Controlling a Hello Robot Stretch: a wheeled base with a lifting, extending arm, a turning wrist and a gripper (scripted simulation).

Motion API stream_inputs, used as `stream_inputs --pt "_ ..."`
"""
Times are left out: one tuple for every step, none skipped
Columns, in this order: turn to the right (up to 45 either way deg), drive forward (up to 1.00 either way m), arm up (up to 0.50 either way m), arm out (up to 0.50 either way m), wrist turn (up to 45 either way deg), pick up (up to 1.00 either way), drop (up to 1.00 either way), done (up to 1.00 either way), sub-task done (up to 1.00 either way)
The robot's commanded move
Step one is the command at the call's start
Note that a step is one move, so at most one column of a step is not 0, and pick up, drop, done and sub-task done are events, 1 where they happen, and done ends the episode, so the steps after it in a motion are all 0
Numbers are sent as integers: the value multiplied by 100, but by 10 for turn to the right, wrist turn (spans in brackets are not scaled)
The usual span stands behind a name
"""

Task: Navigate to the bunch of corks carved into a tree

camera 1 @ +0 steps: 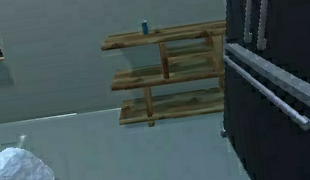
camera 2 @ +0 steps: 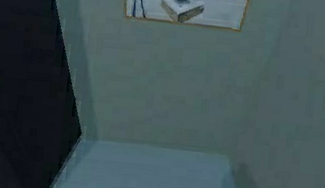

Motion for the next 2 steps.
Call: stream_inputs --pt "-300 0 0 0 0 0 0 0 0" --pt "0 25 0 0 0 0 0 0 0"
